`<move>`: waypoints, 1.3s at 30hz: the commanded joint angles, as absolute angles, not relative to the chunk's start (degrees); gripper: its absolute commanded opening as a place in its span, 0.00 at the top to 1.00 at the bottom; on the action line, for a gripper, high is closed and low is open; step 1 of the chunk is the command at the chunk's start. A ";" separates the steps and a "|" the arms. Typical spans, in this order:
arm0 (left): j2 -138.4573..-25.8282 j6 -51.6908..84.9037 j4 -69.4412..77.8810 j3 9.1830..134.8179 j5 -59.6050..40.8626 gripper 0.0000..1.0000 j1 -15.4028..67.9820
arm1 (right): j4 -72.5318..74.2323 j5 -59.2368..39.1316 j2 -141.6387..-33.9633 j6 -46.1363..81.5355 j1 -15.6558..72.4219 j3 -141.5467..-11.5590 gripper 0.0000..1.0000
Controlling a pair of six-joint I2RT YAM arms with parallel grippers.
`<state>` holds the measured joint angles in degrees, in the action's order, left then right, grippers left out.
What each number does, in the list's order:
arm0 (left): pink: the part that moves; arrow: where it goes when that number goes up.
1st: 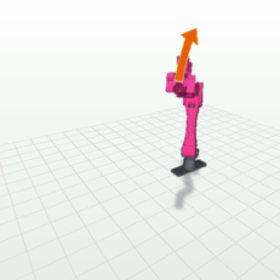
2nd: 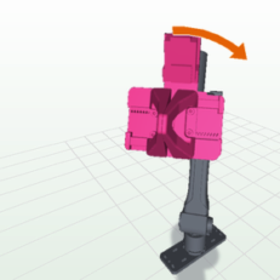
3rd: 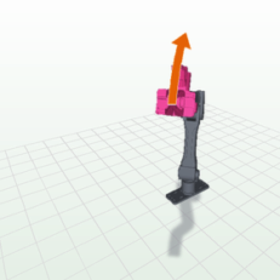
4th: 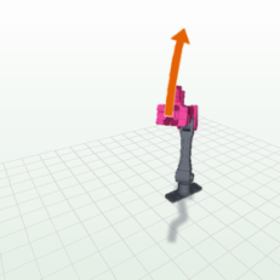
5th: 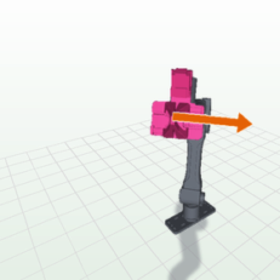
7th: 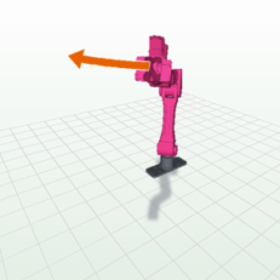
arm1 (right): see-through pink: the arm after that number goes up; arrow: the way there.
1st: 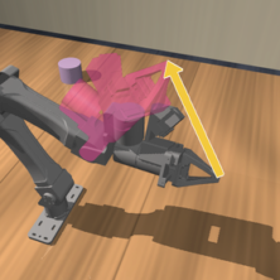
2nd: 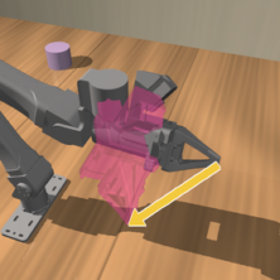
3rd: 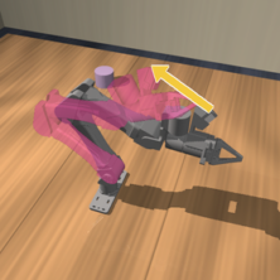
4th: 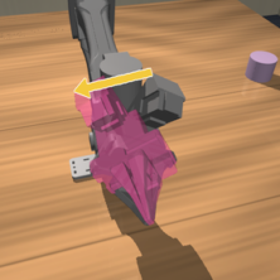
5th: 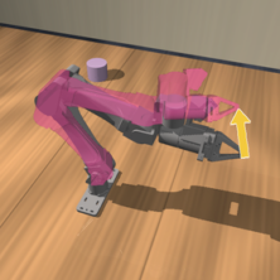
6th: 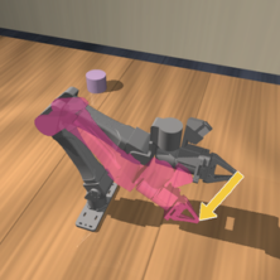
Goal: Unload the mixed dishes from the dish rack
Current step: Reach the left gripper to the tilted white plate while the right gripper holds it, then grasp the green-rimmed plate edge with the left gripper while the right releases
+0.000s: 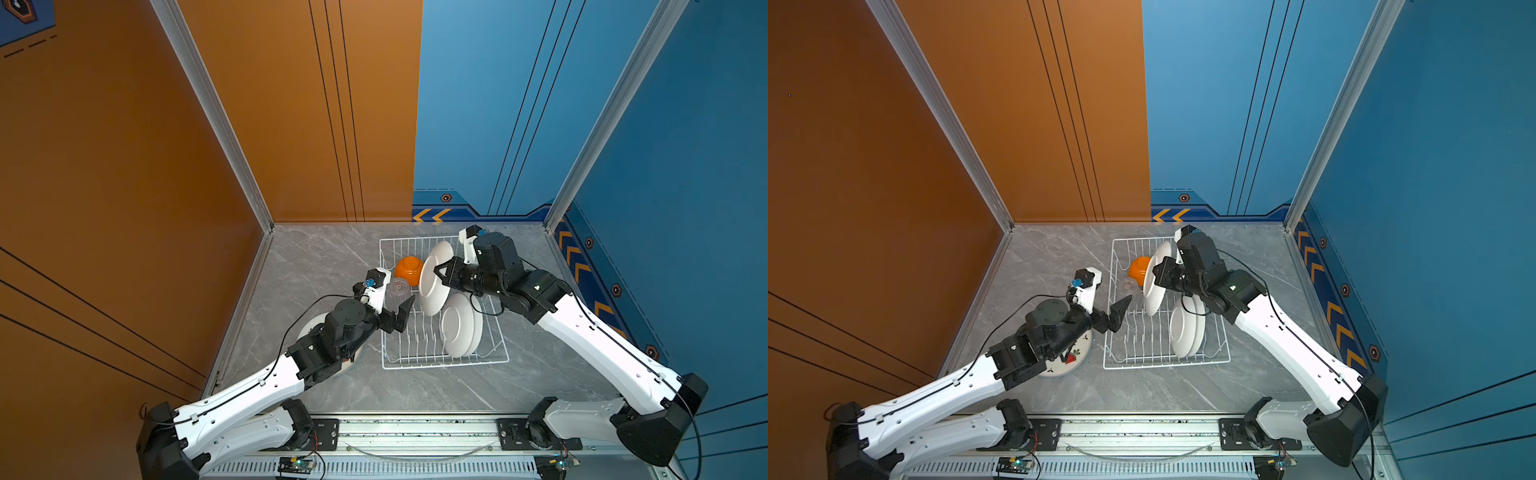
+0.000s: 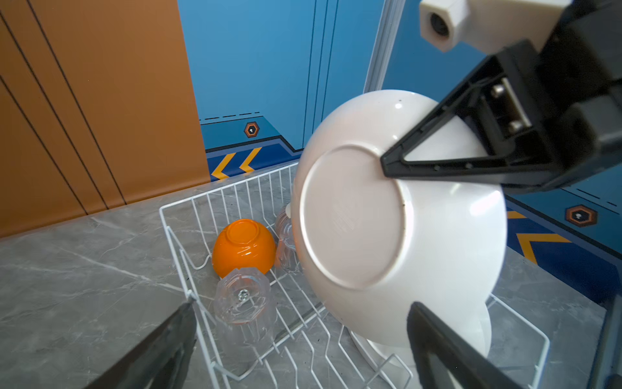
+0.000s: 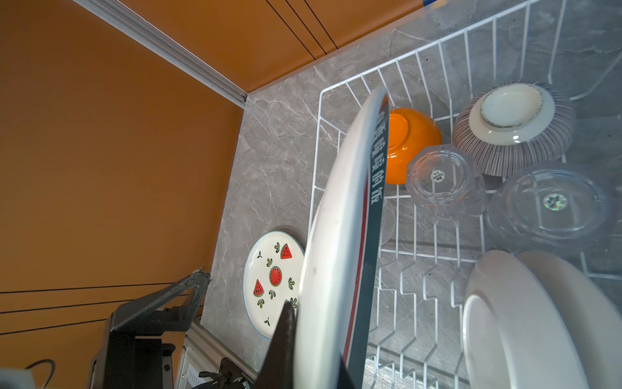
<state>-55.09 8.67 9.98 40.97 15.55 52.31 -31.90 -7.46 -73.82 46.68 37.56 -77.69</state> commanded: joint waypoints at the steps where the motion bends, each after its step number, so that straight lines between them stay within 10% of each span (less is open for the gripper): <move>1: -56.63 3.51 16.44 40.55 12.12 0.02 54.80 | -27.78 -7.52 -71.54 49.91 36.41 -79.50 1.00; 15: -67.36 0.18 25.65 43.45 10.95 0.02 58.54 | -20.27 -7.71 -67.36 54.19 35.85 -74.11 1.00; 23: -74.63 -4.47 30.89 46.62 27.81 0.01 61.62 | -18.62 -6.78 -65.17 56.87 36.47 -70.84 1.00; 39: -80.21 -15.24 37.75 48.68 35.11 0.40 64.25 | -19.43 -7.59 -65.11 59.99 36.40 -68.65 1.00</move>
